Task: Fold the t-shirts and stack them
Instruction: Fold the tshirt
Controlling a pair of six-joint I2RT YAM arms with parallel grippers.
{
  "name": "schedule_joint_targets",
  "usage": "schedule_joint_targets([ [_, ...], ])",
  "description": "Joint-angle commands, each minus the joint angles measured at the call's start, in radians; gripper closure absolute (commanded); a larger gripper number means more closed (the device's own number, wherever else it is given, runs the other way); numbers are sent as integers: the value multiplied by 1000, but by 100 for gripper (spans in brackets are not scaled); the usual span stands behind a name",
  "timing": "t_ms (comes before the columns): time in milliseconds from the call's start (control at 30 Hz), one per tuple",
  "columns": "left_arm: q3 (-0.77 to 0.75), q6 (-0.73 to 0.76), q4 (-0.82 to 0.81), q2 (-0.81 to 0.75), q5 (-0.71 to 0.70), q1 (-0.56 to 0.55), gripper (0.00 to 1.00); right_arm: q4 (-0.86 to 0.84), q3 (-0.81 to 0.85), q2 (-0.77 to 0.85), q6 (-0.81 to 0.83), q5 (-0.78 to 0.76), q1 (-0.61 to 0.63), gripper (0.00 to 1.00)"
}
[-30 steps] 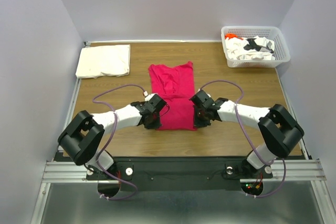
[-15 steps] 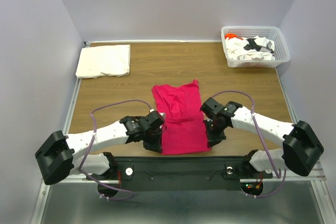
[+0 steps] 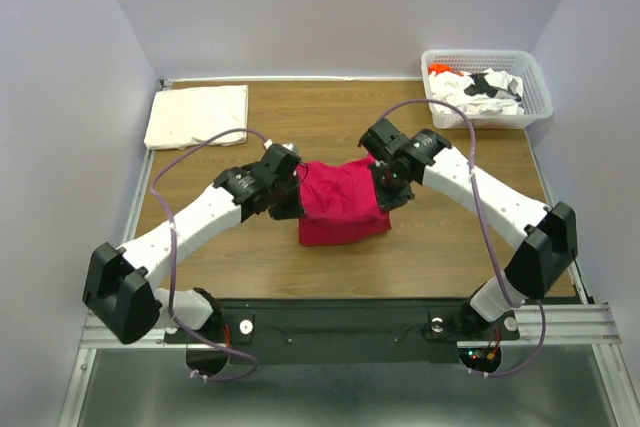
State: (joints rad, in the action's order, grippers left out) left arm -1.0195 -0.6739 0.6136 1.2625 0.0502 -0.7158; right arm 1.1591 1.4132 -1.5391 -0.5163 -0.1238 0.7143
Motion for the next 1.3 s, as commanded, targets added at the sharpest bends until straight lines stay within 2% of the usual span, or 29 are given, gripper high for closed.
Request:
schedule_joint_targets([
  [0,-106,109,-1,55,-98,35,100,25,162,-68,96,-80,-35,99],
  [167,-203,183,-17,146,-121,85,100,7,291,-134,156,-56,-104,99],
  [333,-246,217,-52,211,-110,142,100,-48,316,-186,188,-24,-165,99],
  [767,-329,286,-138,345,-99,237,100,-124,501,-375,237,-23,-219,99],
  [1000,-376,332,-198,406,-102,268,100,-190,518,-453,245,7,-257,99],
  [1267,-436,372,-294,566,-92,314,100,-331,504,-567,265,32,-288,99],
])
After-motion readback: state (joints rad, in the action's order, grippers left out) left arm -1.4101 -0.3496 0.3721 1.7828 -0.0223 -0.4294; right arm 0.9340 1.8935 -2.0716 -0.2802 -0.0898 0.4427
